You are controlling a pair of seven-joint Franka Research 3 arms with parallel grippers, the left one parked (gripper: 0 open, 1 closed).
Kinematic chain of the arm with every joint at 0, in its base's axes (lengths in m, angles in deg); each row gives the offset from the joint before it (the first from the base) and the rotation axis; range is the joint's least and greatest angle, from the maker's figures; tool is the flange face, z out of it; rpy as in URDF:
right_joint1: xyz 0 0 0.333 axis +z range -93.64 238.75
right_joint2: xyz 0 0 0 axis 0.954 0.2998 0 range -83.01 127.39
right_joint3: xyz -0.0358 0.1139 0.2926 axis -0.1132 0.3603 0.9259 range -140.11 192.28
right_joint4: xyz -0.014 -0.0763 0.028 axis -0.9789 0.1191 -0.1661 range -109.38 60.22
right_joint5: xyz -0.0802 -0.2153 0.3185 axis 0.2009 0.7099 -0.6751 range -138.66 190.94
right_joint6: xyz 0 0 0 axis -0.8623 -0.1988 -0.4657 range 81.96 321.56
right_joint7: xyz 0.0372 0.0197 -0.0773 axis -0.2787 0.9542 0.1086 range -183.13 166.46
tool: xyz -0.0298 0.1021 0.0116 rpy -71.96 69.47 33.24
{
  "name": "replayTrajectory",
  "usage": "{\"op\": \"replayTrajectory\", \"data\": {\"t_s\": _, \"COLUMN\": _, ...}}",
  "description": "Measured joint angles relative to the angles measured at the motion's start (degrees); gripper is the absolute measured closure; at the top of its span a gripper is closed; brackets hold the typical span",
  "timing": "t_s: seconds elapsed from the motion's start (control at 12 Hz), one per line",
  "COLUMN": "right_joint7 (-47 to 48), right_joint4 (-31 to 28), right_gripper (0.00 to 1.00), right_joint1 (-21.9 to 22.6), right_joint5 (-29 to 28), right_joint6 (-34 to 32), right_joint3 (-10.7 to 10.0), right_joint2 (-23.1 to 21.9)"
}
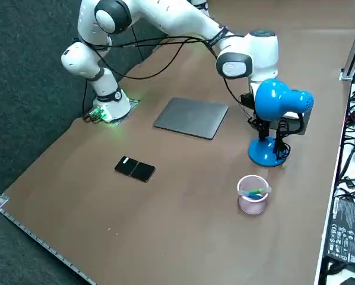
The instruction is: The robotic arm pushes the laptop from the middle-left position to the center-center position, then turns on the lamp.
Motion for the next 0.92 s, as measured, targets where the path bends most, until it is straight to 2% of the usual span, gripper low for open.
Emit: {"op": "replayTrajectory", "data": {"t_s": 0.92, "right_joint7": 0.0, "right_joint4": 0.0, "right_gripper": 0.98, "right_joint1": -0.2, "right_joint5": 0.0, "right_joint6": 1.7, "right_joint3": 0.0, "right_joint2": 0.3}}
